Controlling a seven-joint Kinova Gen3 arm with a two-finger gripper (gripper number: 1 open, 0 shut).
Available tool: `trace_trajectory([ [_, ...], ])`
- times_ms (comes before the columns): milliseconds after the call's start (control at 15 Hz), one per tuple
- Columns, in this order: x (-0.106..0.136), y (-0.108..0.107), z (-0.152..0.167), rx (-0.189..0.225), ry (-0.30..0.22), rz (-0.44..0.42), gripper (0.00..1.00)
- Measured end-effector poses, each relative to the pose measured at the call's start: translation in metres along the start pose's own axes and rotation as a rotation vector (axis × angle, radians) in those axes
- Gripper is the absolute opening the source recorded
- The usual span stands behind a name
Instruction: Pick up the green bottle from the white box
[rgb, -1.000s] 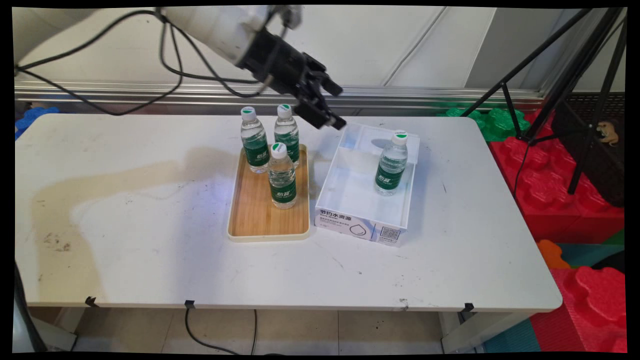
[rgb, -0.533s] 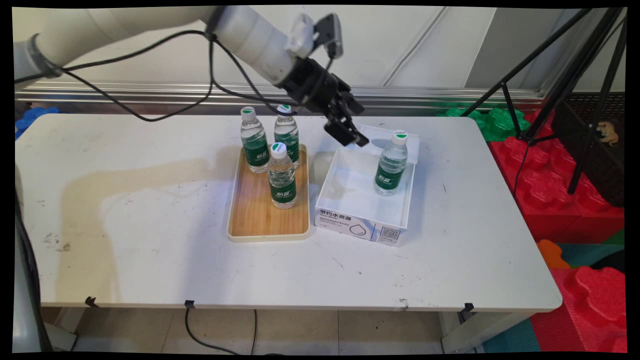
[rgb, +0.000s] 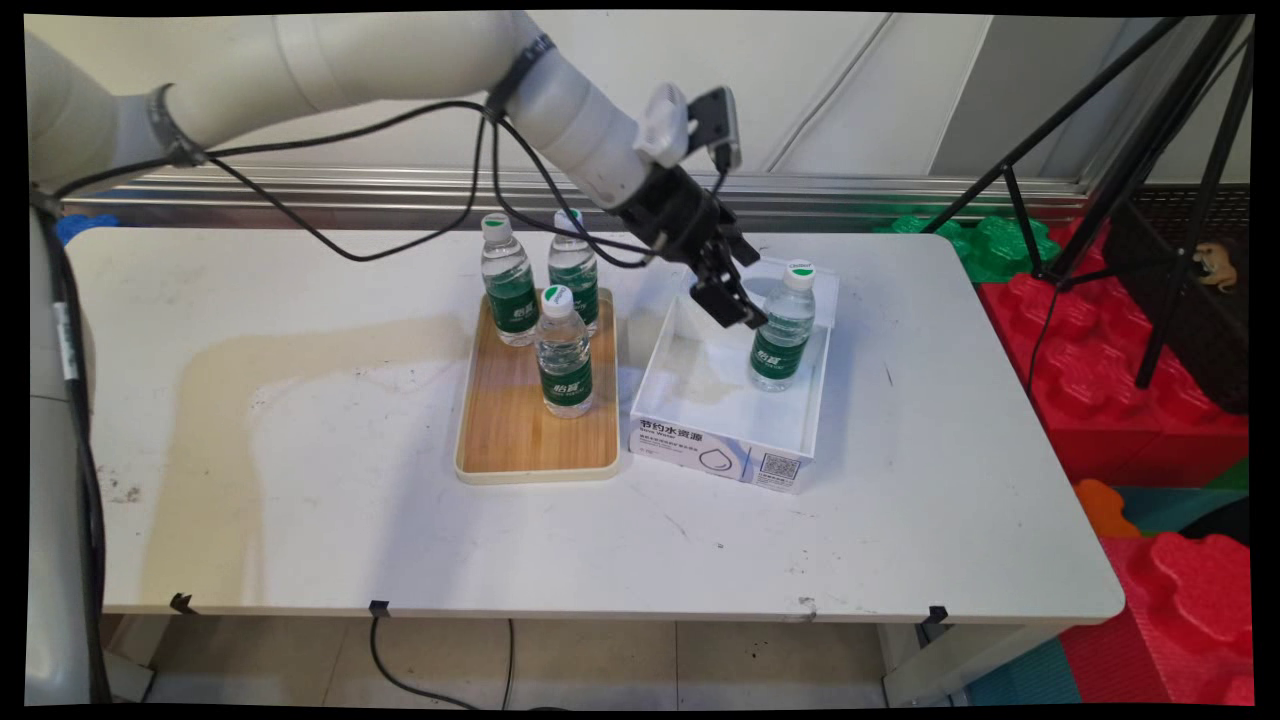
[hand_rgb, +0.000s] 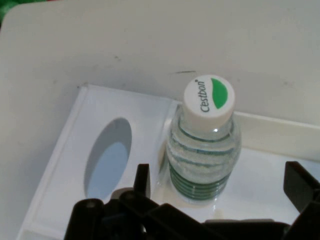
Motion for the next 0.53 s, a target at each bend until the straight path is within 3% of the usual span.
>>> trace_trajectory([
  [533,0.002,-0.002,0.054,-0.023,-0.012,0.01,1.0],
])
